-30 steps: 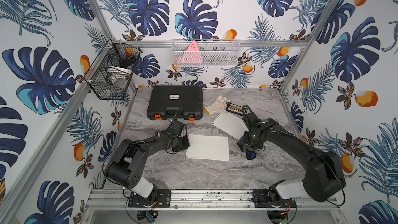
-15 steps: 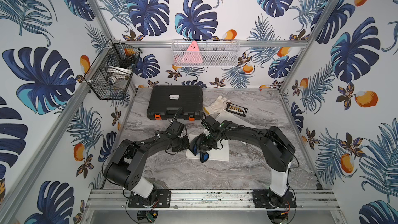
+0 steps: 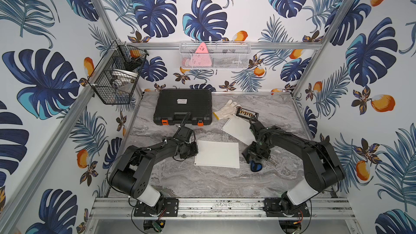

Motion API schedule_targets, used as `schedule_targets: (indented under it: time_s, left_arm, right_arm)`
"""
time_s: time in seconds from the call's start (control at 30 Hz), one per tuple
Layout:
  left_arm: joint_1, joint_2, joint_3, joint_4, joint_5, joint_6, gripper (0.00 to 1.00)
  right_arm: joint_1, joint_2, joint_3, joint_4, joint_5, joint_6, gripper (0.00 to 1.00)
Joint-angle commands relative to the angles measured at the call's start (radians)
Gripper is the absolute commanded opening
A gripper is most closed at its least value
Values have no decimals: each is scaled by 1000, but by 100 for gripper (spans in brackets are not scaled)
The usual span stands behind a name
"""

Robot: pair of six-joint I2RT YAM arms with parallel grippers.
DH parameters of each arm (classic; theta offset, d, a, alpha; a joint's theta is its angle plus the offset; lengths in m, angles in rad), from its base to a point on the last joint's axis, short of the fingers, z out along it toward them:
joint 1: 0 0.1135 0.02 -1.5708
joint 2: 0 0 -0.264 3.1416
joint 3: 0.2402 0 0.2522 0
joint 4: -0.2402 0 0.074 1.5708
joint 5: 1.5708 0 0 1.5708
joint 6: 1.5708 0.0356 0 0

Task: Wipe the drawing tablet
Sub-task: Wipe the dirt from the drawing tablet.

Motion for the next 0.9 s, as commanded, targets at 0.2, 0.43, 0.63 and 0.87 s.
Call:
schedule_targets:
  time_s: [0.2, 0.43, 0.63, 0.87]
  left_arm:
    - [1, 35, -34, -302, -172, -7, 16]
    - [1, 25, -43, -297, -165, -12, 16]
    - [0, 12, -46, -306, -172, -10, 16]
    - [1, 21, -48, -298, -170, -9, 16]
  right_arm:
    - [344, 58, 220, 75, -46, 14, 0]
    - [410, 298, 275, 331, -409, 96, 0]
    - [248, 204, 141, 127, -190, 72, 0]
    - [316, 201, 191, 211, -220, 11, 0]
